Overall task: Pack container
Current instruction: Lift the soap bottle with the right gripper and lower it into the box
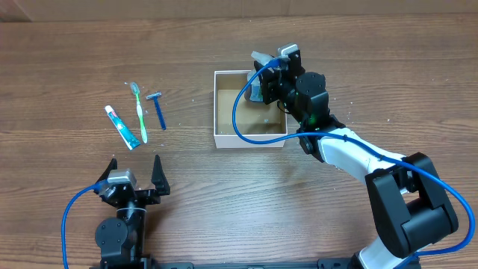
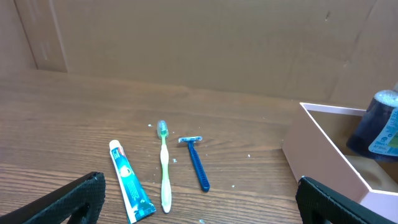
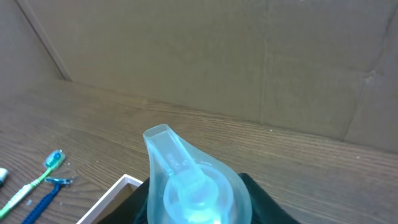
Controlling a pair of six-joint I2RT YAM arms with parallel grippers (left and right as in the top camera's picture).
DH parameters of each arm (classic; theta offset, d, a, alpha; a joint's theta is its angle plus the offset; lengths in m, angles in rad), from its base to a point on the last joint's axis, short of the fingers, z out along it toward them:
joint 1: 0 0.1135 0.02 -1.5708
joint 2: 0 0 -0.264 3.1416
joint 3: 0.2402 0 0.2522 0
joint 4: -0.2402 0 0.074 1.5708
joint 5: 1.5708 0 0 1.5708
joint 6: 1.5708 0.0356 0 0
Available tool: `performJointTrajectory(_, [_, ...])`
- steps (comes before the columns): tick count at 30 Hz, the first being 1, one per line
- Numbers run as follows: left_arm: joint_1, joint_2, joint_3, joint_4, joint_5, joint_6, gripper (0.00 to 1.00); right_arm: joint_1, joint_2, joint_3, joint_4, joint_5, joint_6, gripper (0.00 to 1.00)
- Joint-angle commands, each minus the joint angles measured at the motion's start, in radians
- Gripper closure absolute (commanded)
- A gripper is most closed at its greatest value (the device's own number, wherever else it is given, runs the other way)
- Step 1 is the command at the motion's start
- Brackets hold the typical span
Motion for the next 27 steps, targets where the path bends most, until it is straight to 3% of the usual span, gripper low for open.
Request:
performJointTrajectory(1, [0.01, -0.011, -0.003, -0.001, 0.003, -0.014, 0.0, 0.002, -0.014, 0.048, 0.029, 0.009, 0.011, 0.54])
performJointTrajectory(3, [0.01, -0.011, -0.003, -0.001, 0.003, -0.014, 0.0, 0.002, -0.014, 0.048, 0.029, 0.009, 0.011, 0.49])
performJointTrajectory(13, [0.01, -0.01, -0.003, -0.001, 0.003, -0.014, 0.0, 0.002, -0.014, 0.048, 0.03, 0.009, 0.011, 0.49])
performJointTrajectory(20, [0.01, -0.01, -0.003, -0.001, 0.003, -0.014, 0.0, 0.002, -0.082, 0.048, 0.019, 0.002, 0.011, 0.41])
performJointTrajectory(23, [0.01, -0.011, -0.003, -0.001, 0.003, -0.014, 0.0, 0.002, -0.186, 0.048, -0.076, 0.002, 0.013, 0.4])
performJointTrajectory(27, [0.01, -0.011, -0.003, -0.001, 0.003, -0.014, 0.0, 0.002, -0.361, 0.048, -0.336, 0.029, 0.027, 0.39])
